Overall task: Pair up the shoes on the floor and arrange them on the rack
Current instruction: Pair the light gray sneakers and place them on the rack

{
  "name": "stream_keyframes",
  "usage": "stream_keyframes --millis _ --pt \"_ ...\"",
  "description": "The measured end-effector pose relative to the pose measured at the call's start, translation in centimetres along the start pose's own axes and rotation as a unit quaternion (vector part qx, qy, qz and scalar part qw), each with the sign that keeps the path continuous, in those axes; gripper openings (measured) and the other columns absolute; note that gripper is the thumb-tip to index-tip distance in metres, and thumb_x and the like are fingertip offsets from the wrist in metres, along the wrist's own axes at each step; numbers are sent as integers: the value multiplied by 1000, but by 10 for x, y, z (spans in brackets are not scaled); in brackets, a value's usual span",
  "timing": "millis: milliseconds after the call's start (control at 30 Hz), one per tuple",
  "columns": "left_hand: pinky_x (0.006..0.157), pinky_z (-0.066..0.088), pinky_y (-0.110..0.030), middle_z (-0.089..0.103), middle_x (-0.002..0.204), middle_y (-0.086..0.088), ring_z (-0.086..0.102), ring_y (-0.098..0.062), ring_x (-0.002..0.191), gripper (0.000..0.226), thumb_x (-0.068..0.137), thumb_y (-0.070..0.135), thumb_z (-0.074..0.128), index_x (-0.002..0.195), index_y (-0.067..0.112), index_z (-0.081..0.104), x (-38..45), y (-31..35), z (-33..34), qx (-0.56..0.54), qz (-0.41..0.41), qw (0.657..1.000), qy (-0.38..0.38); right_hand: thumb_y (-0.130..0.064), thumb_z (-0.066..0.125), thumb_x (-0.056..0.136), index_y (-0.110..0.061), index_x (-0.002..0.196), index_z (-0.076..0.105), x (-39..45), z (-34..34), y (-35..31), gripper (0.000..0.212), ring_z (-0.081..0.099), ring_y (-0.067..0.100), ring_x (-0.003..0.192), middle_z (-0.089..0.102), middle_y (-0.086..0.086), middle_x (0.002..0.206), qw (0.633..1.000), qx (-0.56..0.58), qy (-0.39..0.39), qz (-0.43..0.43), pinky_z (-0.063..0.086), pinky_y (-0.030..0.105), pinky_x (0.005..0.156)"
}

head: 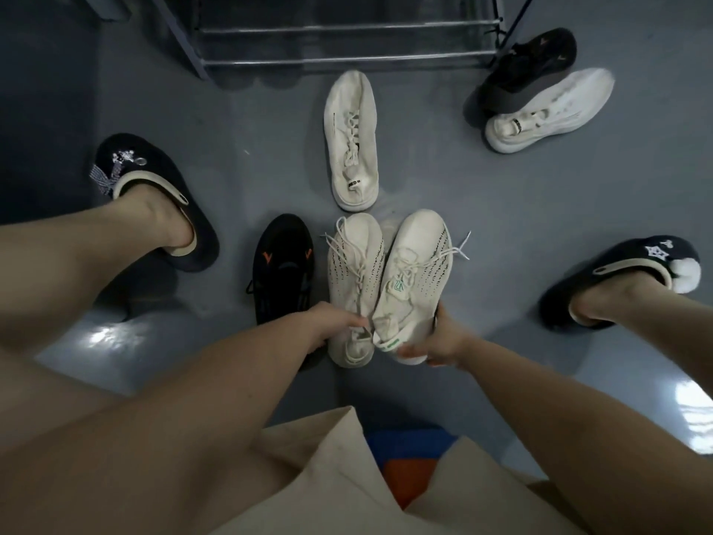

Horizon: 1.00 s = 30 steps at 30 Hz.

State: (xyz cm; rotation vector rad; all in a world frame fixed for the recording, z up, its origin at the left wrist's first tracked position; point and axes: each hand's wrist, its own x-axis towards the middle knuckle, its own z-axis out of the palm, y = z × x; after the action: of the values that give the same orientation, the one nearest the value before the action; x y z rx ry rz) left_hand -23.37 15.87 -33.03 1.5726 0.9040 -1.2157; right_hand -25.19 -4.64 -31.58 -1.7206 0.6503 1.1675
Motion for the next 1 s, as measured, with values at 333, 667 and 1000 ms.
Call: stream_keyframes --millis 333,667,1000 --pt "87 49 -29 62 125 -6 60 -19 111 80 59 8 84 130 6 48 -4 -9 4 -84 10 993 -85 -12 90 46 -41 148 7 -6 -13 1 134 50 26 121 44 -8 137 998 44 -36 -10 54 50 87" --pt "87 53 -45 64 122 -6 64 -24 105 94 51 26 92 129 12 42 -36 8 22 -152 74 981 -98 -1 68 83 -32 142 35 -32 -49 -14 74 59 20 105 61 0 122 985 136 -105 23 51 32 84" --pt "99 47 -42 69 113 -10 63 -26 108 59 64 37 77 116 13 65 -72 25 16 -214 157 957 -121 -11 59 90 -16 106 56 -71 -41 -38 17 60 16 80 60 2 94 954 297 -38 -1 55 26 68"
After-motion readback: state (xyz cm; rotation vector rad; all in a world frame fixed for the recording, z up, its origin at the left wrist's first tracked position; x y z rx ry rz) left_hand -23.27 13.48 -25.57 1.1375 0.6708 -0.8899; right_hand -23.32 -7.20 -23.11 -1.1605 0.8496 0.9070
